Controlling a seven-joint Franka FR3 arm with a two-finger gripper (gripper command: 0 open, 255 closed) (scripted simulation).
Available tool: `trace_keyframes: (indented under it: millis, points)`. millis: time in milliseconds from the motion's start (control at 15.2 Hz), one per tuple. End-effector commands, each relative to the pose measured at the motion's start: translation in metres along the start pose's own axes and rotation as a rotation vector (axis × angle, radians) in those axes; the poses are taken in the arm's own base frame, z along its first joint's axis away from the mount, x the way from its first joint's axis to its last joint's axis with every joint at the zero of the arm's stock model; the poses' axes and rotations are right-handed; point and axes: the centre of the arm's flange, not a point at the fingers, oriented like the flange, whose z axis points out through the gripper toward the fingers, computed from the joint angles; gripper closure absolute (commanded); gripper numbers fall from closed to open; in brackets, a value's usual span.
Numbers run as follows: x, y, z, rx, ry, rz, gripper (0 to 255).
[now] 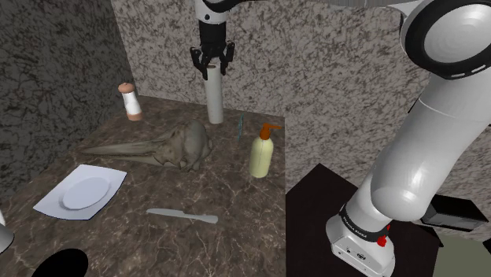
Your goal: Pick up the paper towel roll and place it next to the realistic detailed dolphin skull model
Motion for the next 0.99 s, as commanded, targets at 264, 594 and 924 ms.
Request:
trace_keyframes:
  millis: [264, 594, 924]
  points:
    - [-0.004, -0.003, 0.031, 0.000, 0.001, 0.000, 255]
    - [-0.007, -0.005, 0.057, 0.000, 0.001, 0.000, 255]
    - [-0.009, -0.006, 0.083, 0.000, 0.001, 0.000, 255]
